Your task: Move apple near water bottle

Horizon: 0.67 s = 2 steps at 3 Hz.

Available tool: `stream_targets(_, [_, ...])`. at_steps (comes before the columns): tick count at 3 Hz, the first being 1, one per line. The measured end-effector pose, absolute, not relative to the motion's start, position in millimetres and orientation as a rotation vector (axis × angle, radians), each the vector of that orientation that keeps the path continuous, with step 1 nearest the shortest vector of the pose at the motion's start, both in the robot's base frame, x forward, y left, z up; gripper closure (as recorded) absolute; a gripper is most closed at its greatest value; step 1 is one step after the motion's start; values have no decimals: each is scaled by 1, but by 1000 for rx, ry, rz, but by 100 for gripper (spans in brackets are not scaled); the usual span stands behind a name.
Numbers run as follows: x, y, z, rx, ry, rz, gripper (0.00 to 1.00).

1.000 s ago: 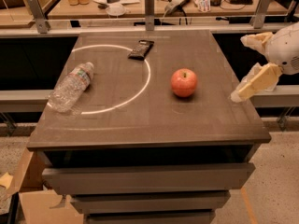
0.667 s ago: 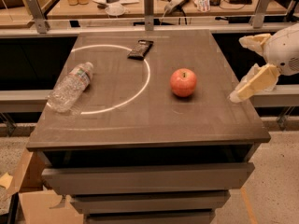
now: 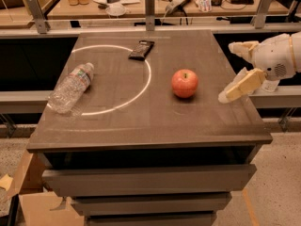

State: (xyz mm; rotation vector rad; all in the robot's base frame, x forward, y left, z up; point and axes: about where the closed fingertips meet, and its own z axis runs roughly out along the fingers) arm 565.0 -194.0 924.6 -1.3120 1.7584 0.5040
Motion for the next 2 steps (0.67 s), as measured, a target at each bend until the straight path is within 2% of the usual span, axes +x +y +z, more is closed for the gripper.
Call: stream_targets(2, [594,-170,893,-1332,1708,621,0])
